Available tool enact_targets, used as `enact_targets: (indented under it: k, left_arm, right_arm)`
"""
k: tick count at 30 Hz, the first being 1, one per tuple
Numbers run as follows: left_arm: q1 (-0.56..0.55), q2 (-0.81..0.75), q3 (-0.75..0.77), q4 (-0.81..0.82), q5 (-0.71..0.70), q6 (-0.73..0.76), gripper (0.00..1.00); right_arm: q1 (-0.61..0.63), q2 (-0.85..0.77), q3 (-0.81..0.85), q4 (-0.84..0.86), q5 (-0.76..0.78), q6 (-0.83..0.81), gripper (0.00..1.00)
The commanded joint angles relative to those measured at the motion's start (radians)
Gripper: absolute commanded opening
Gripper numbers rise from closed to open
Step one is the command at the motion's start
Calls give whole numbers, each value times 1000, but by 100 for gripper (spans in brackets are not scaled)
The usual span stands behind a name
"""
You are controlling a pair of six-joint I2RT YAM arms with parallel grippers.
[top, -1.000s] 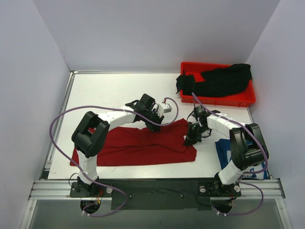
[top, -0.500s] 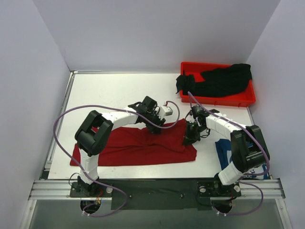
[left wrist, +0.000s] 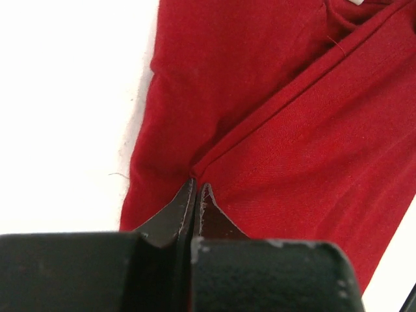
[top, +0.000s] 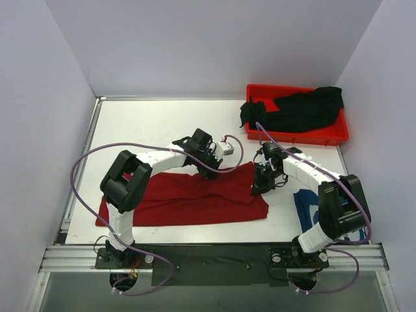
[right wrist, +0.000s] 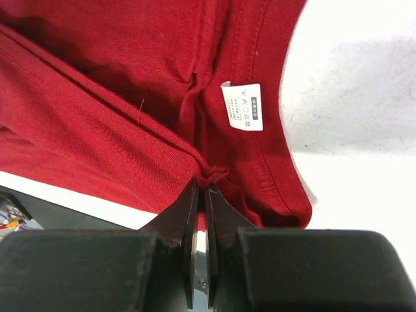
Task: Fold and stack the t-shirts
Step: Fold the other side of the tshirt into a rectangle
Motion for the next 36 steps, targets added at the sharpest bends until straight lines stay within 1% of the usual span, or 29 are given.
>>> enact_targets:
  k: [1,5,9,11,13,14,15,16,17,18,19,20,23,24,26,28,29,30,31,33,35,36]
  left_arm:
    - [36,-69,19,-6,22,8,3]
    - [53,-75,-18,18,24,-12,1]
    - [52,-80,-41,28,16,-10,1]
    - [52,-81,-53,31,16,-9,1]
    - [53,-83,-59,28,21,-7,1]
    - [52,-83,-64,26,21,-7,2]
    - [53,-83,-64,23,24,-3,7]
    - [50,-83,-64,20,25,-3,11]
    - [49,-84,-64,17,24,3,23]
    - [49,-84,-58,6,24,9,28]
    - [50,-84,-53,2,21,14,35]
    - [49,-84,-39,-18,16,19,38]
    - [50,-97,-1,-59,10,40,47]
    - [50,-107,7,-67,14,51,53]
    - [50,-124,33,-99,46,60,61]
    - [50,-138,59,-141,88,66,62]
    - [52,-149,70,-161,94,66,62]
    - [50,-153,73,-165,114,68,62]
    - [49,-167,71,-175,123,71,62]
    - [44,-184,54,-184,160,77,58]
    - [32,-189,21,-179,211,72,32]
    - [27,-187,-14,-170,240,56,28]
  right_arm:
    - [16,-59,38,-24,5,-77,0]
    - [36,-67,52,46,42,-123,0]
    - [-10,20,41,66,66,-114,0]
    - [-10,40,29,82,88,-115,0]
    - [-10,51,26,101,91,-117,4]
    - [-10,53,29,99,102,-114,9]
    - [-10,53,34,92,111,-112,14]
    - [-10,51,35,86,135,-112,23]
    - [-10,45,40,67,152,-111,27]
    - [-10,41,41,60,178,-109,32]
    - [-10,30,49,35,192,-111,33]
    - [-10,24,54,26,210,-112,36]
    - [1,-34,72,-20,250,-109,36]
    - [22,-66,83,-26,282,-111,36]
    - [77,-109,101,-37,319,-114,35]
    - [142,-142,109,-28,313,-115,31]
    - [154,-148,107,-14,285,-109,23]
    - [170,-156,100,-4,255,-100,19]
    - [170,-159,89,27,202,-70,9]
    - [167,-157,48,81,128,-14,0]
    - [165,-139,2,128,73,27,0]
    - [164,-122,-17,142,66,46,0]
